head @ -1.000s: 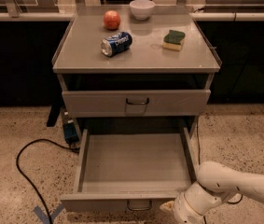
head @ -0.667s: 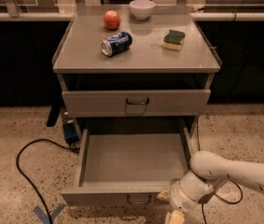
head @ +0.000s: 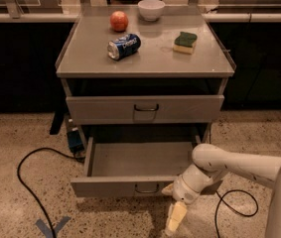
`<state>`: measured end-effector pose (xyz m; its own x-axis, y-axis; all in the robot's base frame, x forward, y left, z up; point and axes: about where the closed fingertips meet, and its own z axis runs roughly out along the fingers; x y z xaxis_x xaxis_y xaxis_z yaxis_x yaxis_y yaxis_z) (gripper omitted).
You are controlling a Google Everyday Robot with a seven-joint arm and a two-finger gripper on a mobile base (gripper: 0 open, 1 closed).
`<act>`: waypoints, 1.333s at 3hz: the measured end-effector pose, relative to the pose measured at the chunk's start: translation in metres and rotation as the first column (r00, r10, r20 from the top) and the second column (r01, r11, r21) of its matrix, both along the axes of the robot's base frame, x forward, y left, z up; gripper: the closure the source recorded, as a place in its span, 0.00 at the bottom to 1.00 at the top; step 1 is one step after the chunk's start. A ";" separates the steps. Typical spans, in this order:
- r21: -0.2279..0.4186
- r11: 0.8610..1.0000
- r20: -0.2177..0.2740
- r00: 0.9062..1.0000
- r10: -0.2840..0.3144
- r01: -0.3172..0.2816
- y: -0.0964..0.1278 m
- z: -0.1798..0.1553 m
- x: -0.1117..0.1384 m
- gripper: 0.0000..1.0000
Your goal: Close middle drawer
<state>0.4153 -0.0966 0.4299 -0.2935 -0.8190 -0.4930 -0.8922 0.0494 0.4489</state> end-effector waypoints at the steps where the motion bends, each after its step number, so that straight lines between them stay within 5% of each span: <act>1: 0.000 1.000 0.000 1.000 0.000 0.000 0.000 0.000 0.000 0.00; 2: -0.016 1.000 0.016 1.000 -0.015 0.015 -0.002 0.001 0.019 0.00; 4: 0.011 0.994 0.091 0.990 -0.105 0.105 -0.004 -0.001 0.100 0.00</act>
Offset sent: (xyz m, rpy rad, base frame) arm 0.0642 -0.0075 0.0072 -0.0550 -0.0583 -0.0527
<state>0.5149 -0.1003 0.4294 -0.3312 -0.7830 -0.5266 -0.9195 0.1424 0.3665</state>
